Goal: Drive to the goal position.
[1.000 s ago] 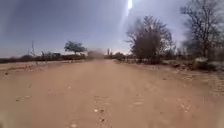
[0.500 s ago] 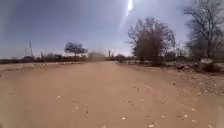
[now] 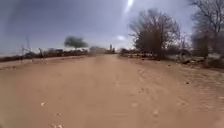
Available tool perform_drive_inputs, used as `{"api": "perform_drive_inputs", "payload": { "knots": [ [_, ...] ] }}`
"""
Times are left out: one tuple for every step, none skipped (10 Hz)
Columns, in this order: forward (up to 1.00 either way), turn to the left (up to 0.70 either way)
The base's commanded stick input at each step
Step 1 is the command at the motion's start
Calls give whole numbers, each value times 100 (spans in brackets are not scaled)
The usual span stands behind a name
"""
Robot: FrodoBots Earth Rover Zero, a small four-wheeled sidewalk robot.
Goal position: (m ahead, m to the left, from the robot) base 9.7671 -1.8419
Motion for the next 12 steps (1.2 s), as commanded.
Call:
{"api": "perform_drive_inputs", "payload": {
  "knots": [
    [100, 0],
    [100, 0],
    [100, 0],
    [100, 0],
    [100, 0],
    [100, 0],
    [100, 0],
    [100, 0],
    [100, 0],
    [100, 0],
    [100, 0],
    [100, 0]
  ]
}}
